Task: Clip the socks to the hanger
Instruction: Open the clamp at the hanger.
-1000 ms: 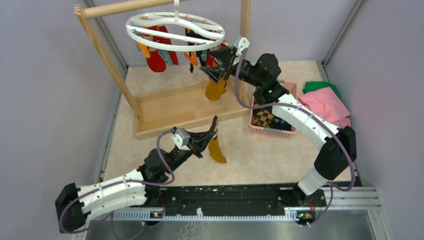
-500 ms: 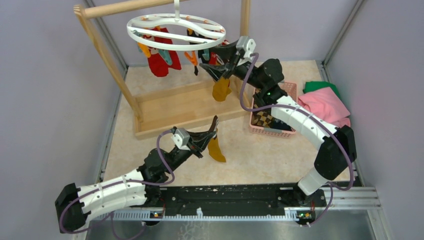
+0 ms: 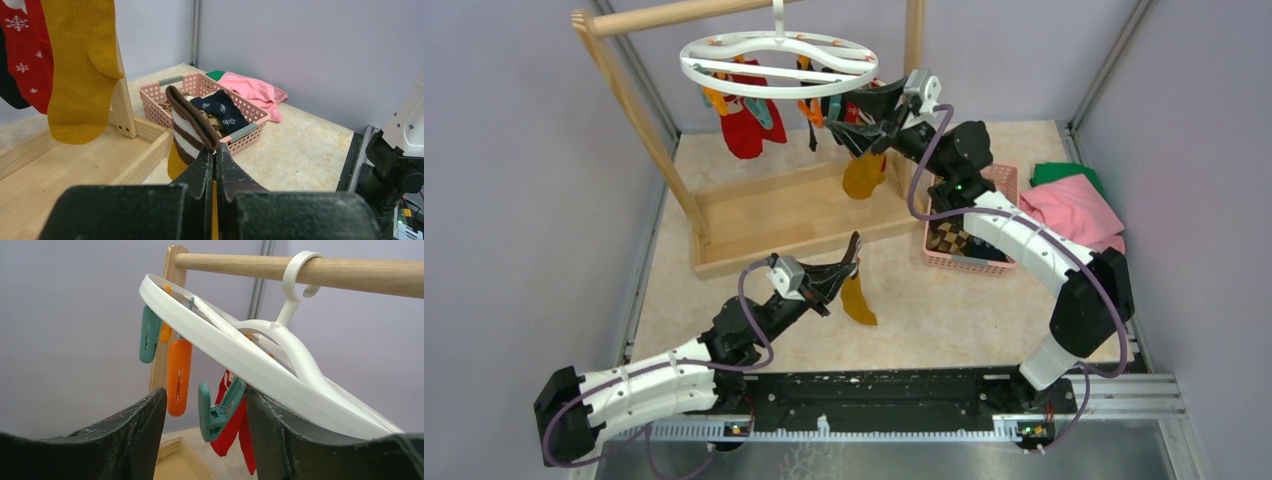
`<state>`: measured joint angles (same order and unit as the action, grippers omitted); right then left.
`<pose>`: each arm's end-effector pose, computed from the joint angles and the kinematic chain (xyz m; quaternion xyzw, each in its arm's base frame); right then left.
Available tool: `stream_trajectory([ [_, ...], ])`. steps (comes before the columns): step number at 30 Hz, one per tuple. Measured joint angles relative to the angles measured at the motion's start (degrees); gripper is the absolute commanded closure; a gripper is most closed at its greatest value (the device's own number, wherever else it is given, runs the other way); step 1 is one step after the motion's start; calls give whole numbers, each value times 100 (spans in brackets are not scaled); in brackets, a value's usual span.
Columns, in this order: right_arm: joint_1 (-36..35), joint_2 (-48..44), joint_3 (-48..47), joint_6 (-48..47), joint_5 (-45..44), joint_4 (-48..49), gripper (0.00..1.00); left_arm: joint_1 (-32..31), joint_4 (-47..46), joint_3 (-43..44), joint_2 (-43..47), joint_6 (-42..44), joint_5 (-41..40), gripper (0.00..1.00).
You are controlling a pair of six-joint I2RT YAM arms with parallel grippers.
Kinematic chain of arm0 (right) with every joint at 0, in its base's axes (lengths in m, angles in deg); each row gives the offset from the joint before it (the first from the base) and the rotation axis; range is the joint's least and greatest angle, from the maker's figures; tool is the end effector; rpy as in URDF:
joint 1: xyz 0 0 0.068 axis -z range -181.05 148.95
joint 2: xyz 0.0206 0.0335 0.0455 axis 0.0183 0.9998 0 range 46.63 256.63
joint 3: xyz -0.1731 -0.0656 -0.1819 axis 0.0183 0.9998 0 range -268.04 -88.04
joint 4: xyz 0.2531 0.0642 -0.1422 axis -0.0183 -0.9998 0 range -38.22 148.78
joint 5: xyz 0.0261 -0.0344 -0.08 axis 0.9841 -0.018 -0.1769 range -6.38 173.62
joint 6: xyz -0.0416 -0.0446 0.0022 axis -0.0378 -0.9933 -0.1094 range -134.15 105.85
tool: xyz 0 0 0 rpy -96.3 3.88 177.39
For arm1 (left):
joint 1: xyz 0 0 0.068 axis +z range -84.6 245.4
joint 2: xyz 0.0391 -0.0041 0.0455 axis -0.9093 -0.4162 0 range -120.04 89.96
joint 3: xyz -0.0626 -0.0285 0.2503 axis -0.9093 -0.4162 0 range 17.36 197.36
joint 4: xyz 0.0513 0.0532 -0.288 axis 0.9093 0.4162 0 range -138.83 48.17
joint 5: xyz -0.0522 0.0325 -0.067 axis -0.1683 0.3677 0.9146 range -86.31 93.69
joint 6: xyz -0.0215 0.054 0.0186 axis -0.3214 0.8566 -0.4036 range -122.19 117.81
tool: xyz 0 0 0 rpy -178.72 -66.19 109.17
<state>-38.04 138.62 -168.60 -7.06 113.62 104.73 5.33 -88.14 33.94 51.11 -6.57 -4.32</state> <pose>0.3150 0.2658 0.4306 -0.3373 0.3753 0.4325 0.7472 0.1170 -0.1907 0.2538 0.2274 0.5506 -0.3927 0.7007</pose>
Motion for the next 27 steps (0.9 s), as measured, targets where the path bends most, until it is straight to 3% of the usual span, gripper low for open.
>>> stream_trajectory([
  [13,0,44,0,179,-68,149,51,0,39,0,13,0,0,100],
  [18,0,48,0,216,-107,162,63,0,79,0,46,0,0,100],
  [27,0,55,0,317,-212,162,97,0,85,0,101,4,-46,100],
])
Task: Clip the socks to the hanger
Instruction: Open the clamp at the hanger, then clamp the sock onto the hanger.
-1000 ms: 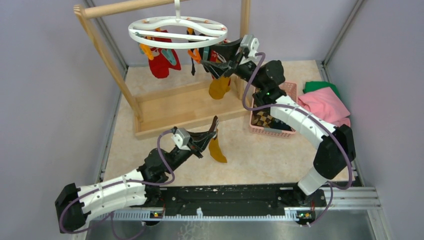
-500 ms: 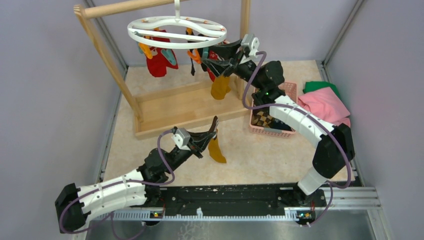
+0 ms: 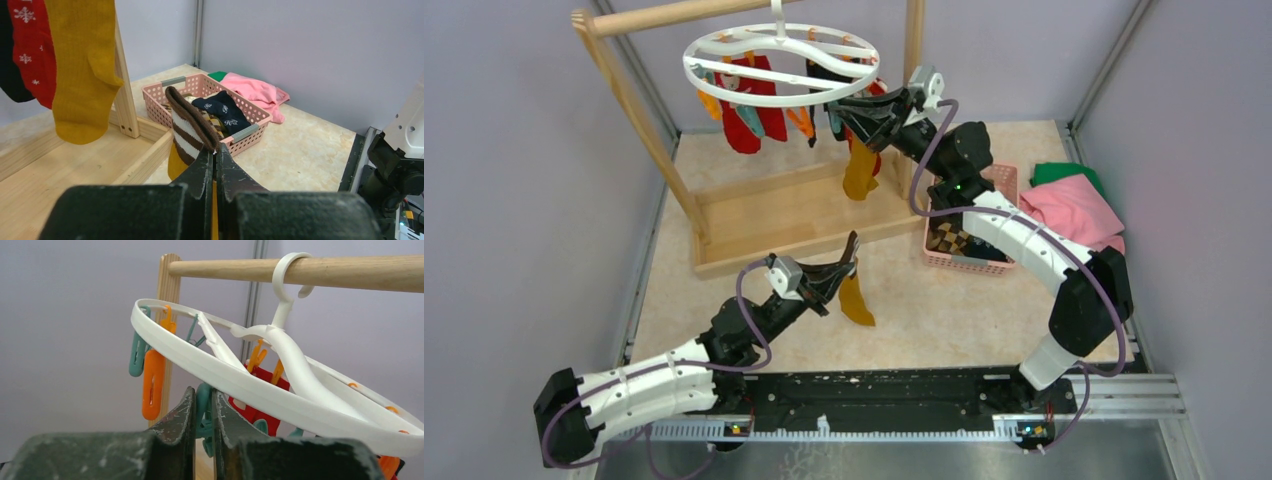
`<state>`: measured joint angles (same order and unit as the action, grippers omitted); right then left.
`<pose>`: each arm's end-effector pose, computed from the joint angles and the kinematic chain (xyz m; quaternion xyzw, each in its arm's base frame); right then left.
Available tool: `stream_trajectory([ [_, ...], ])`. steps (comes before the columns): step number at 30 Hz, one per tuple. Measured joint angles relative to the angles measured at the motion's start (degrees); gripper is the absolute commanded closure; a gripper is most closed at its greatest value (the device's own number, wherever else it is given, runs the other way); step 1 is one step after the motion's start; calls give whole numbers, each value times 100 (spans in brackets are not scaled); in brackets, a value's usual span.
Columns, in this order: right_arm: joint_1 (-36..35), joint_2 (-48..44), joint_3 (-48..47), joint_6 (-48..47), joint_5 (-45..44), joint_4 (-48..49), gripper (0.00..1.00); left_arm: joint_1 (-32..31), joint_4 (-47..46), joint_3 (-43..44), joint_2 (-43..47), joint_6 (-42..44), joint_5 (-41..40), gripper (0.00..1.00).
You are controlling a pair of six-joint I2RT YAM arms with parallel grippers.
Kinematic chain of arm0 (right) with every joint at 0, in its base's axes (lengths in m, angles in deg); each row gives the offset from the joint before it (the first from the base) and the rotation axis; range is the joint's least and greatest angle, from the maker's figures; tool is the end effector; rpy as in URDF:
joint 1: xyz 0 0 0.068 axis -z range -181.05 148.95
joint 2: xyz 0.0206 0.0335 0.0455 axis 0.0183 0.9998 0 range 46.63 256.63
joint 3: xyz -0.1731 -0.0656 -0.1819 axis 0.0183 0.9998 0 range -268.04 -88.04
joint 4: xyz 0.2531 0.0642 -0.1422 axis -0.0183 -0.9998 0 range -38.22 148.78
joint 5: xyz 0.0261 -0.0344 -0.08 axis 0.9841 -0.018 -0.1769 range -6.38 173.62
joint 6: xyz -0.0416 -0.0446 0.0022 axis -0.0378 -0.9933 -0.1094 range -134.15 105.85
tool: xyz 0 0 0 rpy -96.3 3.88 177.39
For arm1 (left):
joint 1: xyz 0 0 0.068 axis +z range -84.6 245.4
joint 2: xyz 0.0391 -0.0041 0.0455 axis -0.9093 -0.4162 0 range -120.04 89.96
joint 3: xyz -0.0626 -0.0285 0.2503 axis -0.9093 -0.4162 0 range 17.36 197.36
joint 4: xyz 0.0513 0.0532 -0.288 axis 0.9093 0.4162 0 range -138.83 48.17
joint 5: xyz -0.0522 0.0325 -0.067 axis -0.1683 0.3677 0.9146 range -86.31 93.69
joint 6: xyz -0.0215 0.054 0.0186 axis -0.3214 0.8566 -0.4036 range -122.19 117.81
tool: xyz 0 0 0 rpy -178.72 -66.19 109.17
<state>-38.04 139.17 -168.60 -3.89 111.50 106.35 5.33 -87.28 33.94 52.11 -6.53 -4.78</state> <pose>0.3173 0.2658 0.4299 -0.3111 0.3822 0.4469 0.7467 0.1163 -0.1888 0.2556 0.2242 0.5510 -0.3907 0.7025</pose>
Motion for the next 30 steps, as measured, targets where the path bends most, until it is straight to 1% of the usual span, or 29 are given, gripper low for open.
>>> stream_trajectory([
  [3,0,0,0,24,0,-4,99,0,0,2,0,122,-72,100],
  [10,0,0,0,153,-4,-31,100,57,17,192,-39,942,-374,100],
  [14,0,0,-2,243,-20,-72,100,249,-79,584,-313,1340,-428,100],
  [19,0,0,-13,356,-44,-170,100,647,-293,769,-807,1836,-426,100],
  [21,0,0,-13,393,-68,-221,100,870,-293,798,-940,1932,-341,100],
  [25,0,0,-13,448,-120,-328,100,1292,-313,866,-1003,1947,92,100],
  [30,-11,0,-48,498,-280,-564,100,1563,-400,1121,-1137,1954,752,100],
])
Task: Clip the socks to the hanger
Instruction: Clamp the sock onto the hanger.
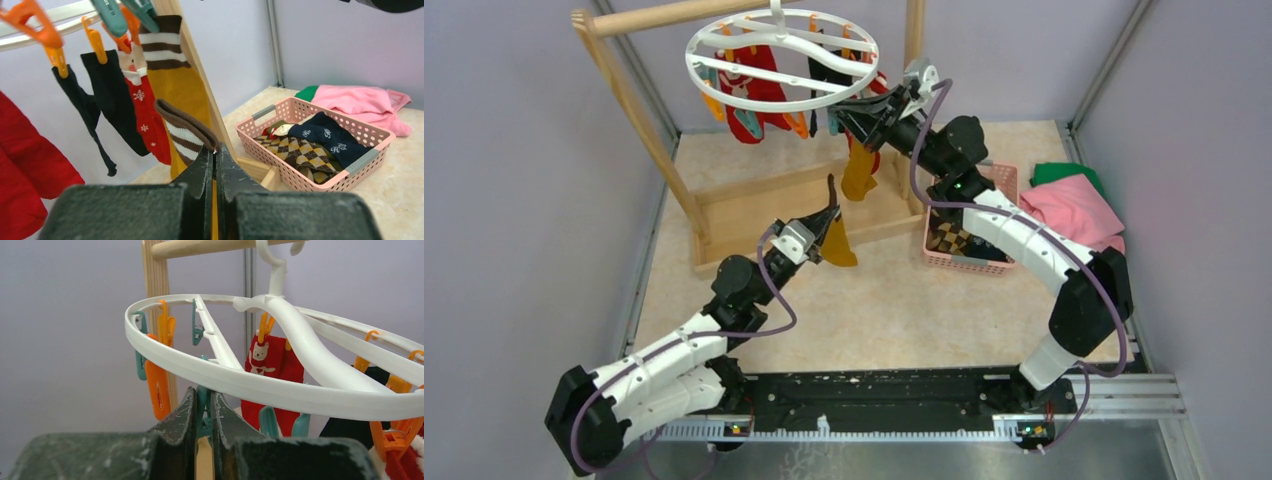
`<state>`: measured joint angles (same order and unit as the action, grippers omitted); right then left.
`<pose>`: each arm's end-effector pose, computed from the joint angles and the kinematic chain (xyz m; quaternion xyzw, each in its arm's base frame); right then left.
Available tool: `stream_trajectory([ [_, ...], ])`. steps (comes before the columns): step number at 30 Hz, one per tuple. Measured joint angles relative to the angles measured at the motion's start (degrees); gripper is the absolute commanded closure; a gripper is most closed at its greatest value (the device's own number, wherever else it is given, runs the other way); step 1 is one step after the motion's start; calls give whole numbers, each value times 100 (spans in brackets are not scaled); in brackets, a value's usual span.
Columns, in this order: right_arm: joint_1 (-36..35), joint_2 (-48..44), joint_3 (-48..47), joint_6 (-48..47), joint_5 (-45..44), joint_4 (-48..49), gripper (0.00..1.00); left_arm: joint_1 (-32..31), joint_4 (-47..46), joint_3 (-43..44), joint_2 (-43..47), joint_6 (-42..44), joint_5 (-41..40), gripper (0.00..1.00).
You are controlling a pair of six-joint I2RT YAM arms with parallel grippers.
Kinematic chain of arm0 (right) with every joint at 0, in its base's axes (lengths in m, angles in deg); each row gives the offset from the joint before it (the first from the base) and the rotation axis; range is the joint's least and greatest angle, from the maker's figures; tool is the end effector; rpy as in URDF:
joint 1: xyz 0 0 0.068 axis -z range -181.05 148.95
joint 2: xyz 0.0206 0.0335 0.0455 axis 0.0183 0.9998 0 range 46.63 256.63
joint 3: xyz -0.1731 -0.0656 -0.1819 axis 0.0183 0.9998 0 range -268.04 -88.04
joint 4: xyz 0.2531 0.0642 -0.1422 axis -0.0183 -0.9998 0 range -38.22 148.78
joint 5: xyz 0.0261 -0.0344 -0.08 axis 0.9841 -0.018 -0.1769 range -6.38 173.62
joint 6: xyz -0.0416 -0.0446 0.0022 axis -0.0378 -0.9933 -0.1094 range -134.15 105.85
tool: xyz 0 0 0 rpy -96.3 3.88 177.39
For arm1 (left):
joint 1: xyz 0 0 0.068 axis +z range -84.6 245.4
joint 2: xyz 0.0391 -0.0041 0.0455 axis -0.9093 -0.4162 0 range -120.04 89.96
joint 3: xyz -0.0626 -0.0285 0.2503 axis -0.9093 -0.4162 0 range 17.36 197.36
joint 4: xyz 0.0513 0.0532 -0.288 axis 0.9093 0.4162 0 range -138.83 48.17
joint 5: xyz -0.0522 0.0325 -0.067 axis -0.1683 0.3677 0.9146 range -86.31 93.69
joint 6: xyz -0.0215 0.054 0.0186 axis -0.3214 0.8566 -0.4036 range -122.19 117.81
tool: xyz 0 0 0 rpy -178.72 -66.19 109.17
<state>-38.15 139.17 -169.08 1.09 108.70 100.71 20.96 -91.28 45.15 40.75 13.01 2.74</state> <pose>0.3232 0.2687 0.4242 -0.2770 0.4404 0.4705 0.7127 0.1814 -0.1770 0.2985 0.2757 0.4945 -0.2036 0.7988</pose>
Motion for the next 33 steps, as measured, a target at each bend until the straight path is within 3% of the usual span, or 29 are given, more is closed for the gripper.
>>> stream_trajectory([
  [5,-162,-2,-297,-7,-424,-713,100,212,48,138,-262,199,420,100],
  [17,-651,-68,-706,-22,-1893,-1993,100,498,-387,138,-588,623,483,100],
  [33,-780,-68,-835,-17,-2592,-2356,100,367,-1663,492,-1762,2376,-1130,100],
])
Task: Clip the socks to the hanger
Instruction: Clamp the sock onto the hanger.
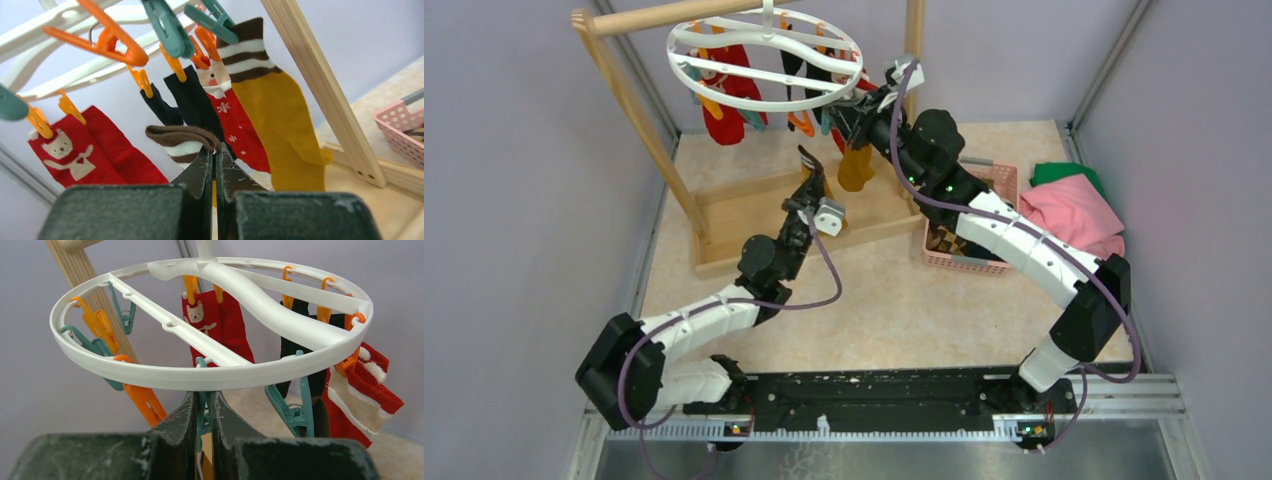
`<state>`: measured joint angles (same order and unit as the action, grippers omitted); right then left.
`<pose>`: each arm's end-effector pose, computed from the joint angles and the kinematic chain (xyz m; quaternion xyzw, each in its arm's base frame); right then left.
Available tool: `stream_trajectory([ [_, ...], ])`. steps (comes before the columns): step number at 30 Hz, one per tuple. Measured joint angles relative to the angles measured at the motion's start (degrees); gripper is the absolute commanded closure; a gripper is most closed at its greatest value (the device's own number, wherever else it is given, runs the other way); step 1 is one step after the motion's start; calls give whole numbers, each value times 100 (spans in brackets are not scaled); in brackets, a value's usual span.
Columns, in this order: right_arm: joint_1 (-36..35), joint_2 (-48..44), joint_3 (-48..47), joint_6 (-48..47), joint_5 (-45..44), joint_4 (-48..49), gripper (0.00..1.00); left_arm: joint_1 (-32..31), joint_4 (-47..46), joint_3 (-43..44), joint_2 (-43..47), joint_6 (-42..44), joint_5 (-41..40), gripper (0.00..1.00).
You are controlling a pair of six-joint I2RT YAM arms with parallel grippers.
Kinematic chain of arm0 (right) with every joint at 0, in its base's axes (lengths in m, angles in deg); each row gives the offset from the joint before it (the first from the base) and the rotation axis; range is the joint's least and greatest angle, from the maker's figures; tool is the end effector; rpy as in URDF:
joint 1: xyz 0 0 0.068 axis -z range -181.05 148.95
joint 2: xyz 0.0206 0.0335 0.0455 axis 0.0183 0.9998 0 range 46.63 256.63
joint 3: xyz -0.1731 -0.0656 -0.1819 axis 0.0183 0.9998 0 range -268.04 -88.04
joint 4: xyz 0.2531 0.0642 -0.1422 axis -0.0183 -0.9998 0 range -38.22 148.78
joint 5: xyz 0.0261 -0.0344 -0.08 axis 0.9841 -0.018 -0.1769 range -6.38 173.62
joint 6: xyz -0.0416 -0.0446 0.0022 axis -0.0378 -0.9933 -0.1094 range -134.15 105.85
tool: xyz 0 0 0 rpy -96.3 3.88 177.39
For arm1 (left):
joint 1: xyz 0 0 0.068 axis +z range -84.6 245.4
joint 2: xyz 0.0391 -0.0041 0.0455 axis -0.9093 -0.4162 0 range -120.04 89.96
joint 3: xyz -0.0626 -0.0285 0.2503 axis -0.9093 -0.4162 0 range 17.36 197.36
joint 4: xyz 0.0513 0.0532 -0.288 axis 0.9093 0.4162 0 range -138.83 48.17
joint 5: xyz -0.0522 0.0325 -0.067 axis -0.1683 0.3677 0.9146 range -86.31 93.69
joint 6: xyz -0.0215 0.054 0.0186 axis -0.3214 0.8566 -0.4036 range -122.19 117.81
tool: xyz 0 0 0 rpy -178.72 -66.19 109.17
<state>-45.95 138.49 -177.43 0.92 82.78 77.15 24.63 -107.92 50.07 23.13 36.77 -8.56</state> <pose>0.3040 0.3020 0.4440 -0.1494 0.5837 0.3951 0.6934 0.2311 -0.1867 0.2846 0.2736 0.4678 0.0440 0.8393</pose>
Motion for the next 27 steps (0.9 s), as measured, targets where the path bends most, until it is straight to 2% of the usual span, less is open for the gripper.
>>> stream_trajectory([
  [12,0,2,-79,7,-13,-68,100,-1060,-2210,752,-2052,3064,-1891,100],
  [16,0,2,-140,7,-2,-116,100,-1163,-2457,997,-2621,3818,-2315,100],
  [27,0,2,-151,-4,-4,-177,100,-1207,-2557,1231,-2629,3995,-2638,100],
])
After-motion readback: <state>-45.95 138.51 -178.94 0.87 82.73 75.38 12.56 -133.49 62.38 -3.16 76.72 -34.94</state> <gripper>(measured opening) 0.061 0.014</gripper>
